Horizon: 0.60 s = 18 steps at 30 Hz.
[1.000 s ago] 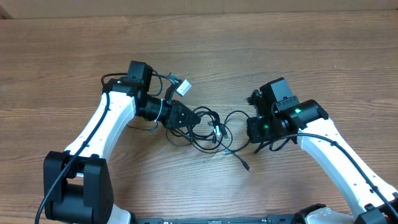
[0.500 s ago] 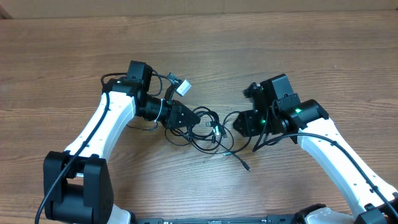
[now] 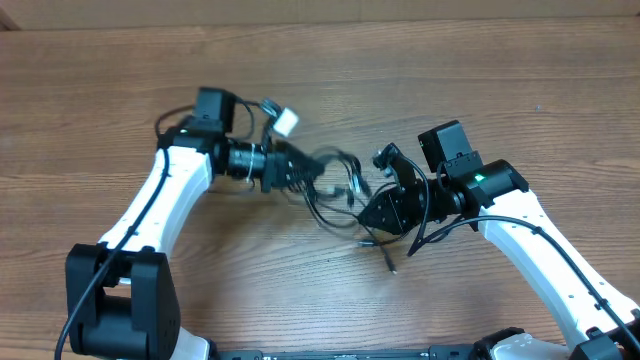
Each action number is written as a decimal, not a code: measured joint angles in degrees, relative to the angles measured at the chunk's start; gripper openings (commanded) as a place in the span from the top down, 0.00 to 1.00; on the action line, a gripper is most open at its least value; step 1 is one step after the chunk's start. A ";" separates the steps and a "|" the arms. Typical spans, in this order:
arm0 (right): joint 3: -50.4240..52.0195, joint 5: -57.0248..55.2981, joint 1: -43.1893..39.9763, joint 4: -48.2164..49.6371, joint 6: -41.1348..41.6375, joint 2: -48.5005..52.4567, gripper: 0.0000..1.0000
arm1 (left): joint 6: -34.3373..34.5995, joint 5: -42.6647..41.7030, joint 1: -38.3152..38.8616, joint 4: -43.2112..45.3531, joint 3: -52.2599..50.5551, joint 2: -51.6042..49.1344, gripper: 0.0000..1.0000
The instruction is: Untangle cables
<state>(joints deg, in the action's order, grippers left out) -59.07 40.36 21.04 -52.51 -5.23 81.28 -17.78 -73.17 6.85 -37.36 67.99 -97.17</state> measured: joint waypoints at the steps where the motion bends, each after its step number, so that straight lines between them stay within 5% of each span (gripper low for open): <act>1: 0.00 -0.28 -0.02 -1.07 -0.09 0.00 0.86 | 2.91 0.37 -0.85 3.32 -0.02 0.00 0.96; 8: 0.00 -6.47 0.00 -7.34 -0.46 0.00 0.89 | 21.42 0.68 -4.59 19.47 0.11 0.00 0.96; 13: 0.00 -16.52 0.00 -6.62 1.44 0.00 0.68 | 23.89 0.74 -2.97 15.39 0.17 0.00 0.96; 18: 0.00 -26.40 -0.07 -0.96 10.38 0.00 0.59 | 22.73 4.68 -0.76 9.29 0.20 0.00 0.96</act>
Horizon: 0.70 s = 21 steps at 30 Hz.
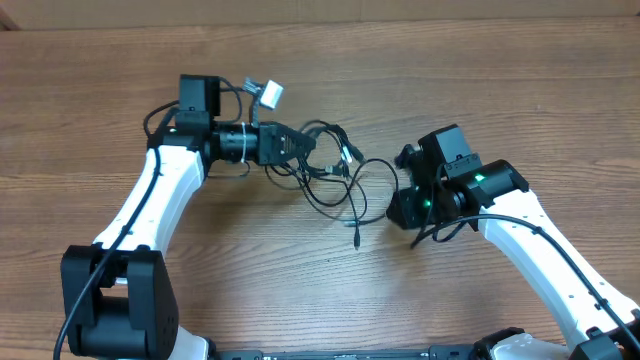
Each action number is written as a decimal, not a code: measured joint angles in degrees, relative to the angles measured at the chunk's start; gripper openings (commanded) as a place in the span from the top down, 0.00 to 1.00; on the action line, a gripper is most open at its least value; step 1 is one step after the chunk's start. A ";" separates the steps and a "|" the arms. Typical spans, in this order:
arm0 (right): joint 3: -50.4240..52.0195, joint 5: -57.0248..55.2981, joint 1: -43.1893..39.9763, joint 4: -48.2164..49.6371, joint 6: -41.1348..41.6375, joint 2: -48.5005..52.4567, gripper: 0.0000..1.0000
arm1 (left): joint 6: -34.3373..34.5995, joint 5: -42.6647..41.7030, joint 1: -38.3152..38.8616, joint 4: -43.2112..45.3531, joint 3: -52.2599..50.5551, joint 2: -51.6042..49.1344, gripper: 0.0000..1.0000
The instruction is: Untangle cables
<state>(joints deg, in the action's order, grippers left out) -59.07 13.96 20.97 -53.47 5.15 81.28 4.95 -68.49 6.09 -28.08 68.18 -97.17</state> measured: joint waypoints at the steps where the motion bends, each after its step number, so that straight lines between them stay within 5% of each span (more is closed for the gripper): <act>1: 0.00 0.20 0.00 1.68 1.51 0.00 0.54 | -0.57 0.66 0.28 -0.72 0.00 0.00 0.96; 12: 0.00 17.88 0.02 8.87 1.55 0.00 0.49 | -1.66 -3.13 0.70 4.26 0.00 0.00 0.96; 21: 0.00 18.53 0.02 9.46 0.83 0.00 0.73 | 0.04 -5.81 0.74 5.62 0.00 0.00 0.96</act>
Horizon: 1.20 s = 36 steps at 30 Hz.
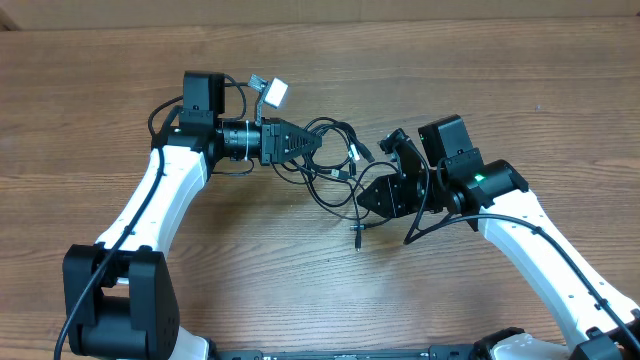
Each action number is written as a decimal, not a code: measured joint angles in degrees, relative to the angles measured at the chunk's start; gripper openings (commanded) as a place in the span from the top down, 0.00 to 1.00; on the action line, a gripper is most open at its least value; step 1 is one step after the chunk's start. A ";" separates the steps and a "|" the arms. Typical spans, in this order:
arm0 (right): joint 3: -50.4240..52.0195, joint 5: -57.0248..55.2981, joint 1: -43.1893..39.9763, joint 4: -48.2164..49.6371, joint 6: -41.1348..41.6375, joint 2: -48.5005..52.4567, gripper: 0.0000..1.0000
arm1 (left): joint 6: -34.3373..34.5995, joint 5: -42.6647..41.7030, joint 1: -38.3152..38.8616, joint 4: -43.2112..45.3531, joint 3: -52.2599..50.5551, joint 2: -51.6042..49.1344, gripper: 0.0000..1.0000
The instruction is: Untangle cables
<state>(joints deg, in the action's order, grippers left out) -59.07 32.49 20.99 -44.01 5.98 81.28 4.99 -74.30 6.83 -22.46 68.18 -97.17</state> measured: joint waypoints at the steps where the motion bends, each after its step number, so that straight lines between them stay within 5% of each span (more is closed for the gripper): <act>1: 0.00 -0.22 0.00 0.09 0.04 0.00 0.74 | 0.09 -0.09 0.13 0.00 0.00 0.00 0.96; 10: 0.00 -1.01 0.00 0.55 -0.02 0.00 0.75 | 2.93 2.56 2.62 0.00 0.00 0.26 0.96; 16: 0.00 -1.20 0.52 0.70 0.09 0.57 0.96 | 4.57 6.62 3.32 -0.02 0.00 5.07 0.96; 22: 0.00 -1.40 2.62 0.50 0.02 3.54 0.96 | 5.86 14.21 3.34 -3.39 0.09 12.26 0.96; 29: 0.00 -3.56 3.85 -2.10 0.13 5.57 0.67 | 4.57 32.17 3.32 -15.63 0.22 15.52 0.96; 36: 0.00 -3.72 3.80 2.45 0.09 5.57 0.51 | -5.53 33.42 3.39 -25.11 0.22 15.50 0.96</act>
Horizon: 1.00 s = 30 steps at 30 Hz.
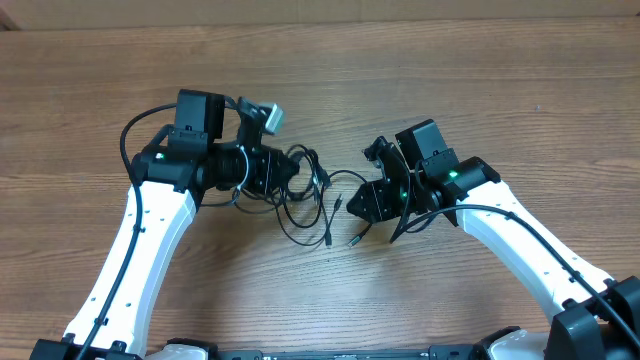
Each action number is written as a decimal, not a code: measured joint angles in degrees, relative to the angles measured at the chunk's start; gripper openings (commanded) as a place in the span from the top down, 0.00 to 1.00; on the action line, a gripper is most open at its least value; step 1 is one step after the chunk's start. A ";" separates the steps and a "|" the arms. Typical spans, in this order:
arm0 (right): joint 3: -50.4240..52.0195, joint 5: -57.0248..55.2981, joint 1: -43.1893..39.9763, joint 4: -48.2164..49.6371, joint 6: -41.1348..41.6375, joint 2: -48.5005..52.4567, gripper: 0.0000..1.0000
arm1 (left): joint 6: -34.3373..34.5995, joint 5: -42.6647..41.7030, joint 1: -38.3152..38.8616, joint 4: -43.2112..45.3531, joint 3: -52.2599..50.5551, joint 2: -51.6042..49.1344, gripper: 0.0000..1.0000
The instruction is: Untangle cables
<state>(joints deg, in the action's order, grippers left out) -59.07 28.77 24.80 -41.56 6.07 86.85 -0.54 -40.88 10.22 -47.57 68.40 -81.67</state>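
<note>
A tangle of thin black cables (305, 190) lies at mid-table, with a white plug (268, 117) raised above the left wrist. My left gripper (288, 170) is shut on the left side of the tangle. From there one strand arcs right into my right gripper (358, 206), which is shut on it. Two loose cable ends (327, 242) (352, 241) rest on the wood below the tangle. The fingertips of both grippers are partly hidden by their own bodies.
The wooden table (480, 90) stretches all round the arms. A lighter strip runs along the far edge (320, 10). Each arm's own black wiring (135, 135) loops beside its wrist.
The left gripper has drawn back to the left and a little nearer, taking the tangle with it. The right gripper has followed left and now holds the strand that leads out of the tangle.
Both grippers were first close together at the tangle. Then the left held it farther left while the right stood withdrawn, clear of the cables. The right then came back to a trailing strand, and now both hold the cables, shifted left.
</note>
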 measured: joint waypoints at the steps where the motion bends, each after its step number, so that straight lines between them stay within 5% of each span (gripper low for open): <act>1: 0.00 0.72 0.00 1.53 0.02 0.02 0.49 | -2.80 -1.38 0.17 -1.49 0.00 0.00 0.96; 11: 0.00 8.94 -0.02 9.55 -1.62 0.00 0.49 | -19.26 -7.78 0.31 -10.12 0.00 0.00 0.96; 22: 0.00 28.96 0.00 9.99 -14.64 0.00 0.50 | -30.97 -9.92 0.31 -17.46 0.00 0.00 0.96; 26: 0.00 30.88 -0.02 10.03 -17.31 0.02 0.58 | -32.54 -9.70 0.31 -18.03 0.00 0.02 0.96; 30: 0.00 31.54 -0.02 10.10 -18.64 0.02 0.76 | -32.94 -9.68 0.31 -18.18 0.00 0.00 0.96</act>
<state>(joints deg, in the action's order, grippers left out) -59.07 60.31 24.77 -31.46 -12.58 86.87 -33.47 -50.57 10.52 -65.76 68.40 -81.67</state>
